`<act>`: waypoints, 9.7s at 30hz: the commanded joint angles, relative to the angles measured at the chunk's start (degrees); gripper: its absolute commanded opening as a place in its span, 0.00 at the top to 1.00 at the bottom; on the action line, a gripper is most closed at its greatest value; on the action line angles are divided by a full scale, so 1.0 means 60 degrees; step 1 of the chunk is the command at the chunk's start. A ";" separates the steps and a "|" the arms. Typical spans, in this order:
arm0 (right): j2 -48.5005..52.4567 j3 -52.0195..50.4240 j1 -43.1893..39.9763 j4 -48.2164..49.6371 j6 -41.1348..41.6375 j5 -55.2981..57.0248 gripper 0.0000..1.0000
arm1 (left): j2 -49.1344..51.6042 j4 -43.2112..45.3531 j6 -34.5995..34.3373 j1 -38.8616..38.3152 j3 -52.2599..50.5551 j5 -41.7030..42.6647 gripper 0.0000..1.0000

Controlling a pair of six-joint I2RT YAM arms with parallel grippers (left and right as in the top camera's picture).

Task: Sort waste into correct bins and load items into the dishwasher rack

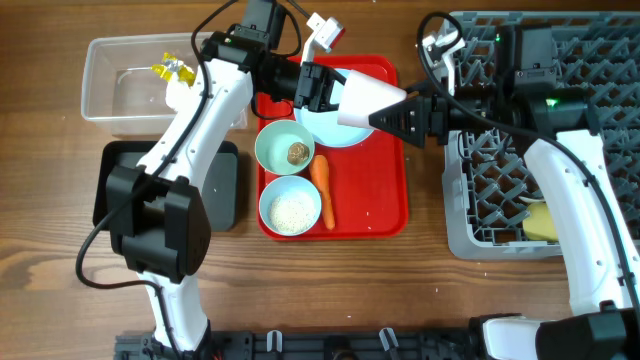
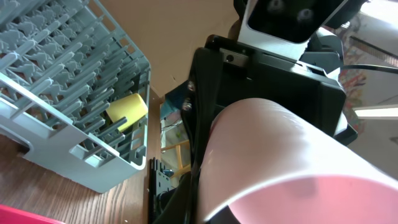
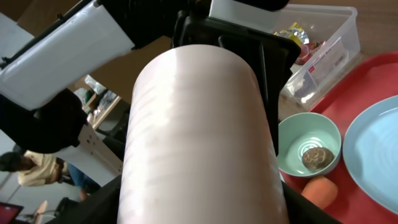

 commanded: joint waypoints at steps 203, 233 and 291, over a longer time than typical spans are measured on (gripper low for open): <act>-0.0667 0.1115 -0.3056 -0.2339 0.2608 0.7930 0.01 | 0.1745 -0.1311 -0.5614 -0.2124 -0.0076 -1.6378 0.96; -0.0667 0.1111 -0.3056 -0.2626 0.2397 0.8670 0.01 | -0.2149 -0.4648 0.5264 0.9282 -0.6524 -0.2514 0.96; 0.2014 0.1111 0.0182 -0.1508 0.2645 0.7930 0.07 | -0.4105 0.0397 -0.4900 -0.0637 -0.2616 -1.4050 0.09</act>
